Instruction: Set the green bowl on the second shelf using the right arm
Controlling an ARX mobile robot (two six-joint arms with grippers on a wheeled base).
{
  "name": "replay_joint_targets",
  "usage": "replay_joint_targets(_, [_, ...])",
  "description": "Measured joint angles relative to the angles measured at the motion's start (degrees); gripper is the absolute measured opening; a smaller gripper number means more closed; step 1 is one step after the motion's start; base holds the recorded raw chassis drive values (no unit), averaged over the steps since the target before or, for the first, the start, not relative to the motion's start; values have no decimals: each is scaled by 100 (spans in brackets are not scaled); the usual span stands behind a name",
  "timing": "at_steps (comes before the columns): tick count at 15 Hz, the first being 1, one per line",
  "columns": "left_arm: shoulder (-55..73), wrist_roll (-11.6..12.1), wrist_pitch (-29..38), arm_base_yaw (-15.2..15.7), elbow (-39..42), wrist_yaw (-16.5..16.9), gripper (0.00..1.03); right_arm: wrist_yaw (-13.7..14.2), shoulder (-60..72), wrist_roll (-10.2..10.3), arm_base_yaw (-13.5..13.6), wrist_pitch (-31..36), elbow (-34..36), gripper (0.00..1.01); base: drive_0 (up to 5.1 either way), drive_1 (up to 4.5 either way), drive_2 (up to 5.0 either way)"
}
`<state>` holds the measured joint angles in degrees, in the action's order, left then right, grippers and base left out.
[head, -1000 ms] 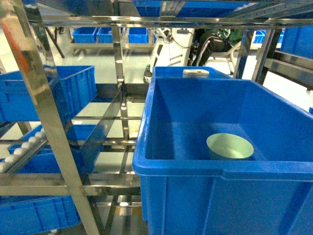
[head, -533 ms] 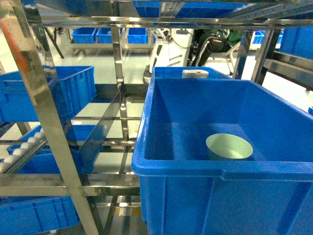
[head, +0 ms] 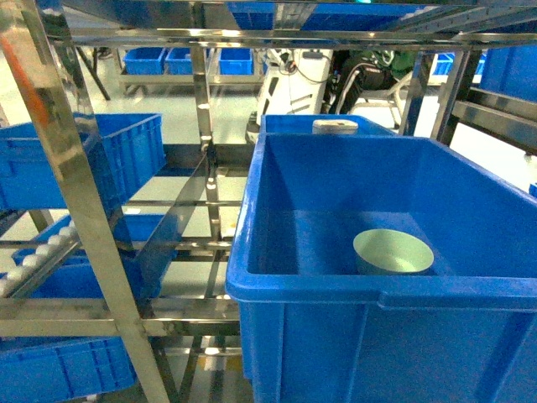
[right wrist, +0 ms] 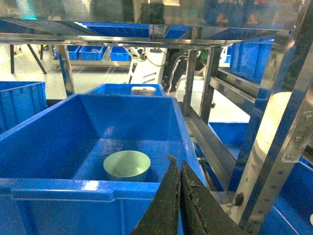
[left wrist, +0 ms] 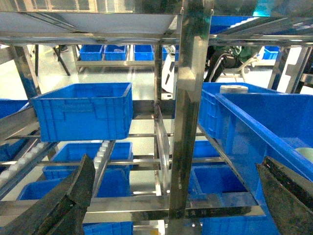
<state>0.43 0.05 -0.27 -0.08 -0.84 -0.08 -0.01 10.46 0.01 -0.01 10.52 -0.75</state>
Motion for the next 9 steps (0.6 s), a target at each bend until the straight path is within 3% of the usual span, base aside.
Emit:
replay_joint_targets(1, [0,0,2,0,0,0,98,0,-74,0,0,-81,0,2,0,0,0])
replay_joint_targets(3, [0,0,0,2,0,-11,98,2,-929,-2,0,-1104,-4,2,0,0,0])
replay_joint_targets(9, [0,0,7,0,0,0,98,2,-1021,-2,0,-1139,-4,2,0,0,0])
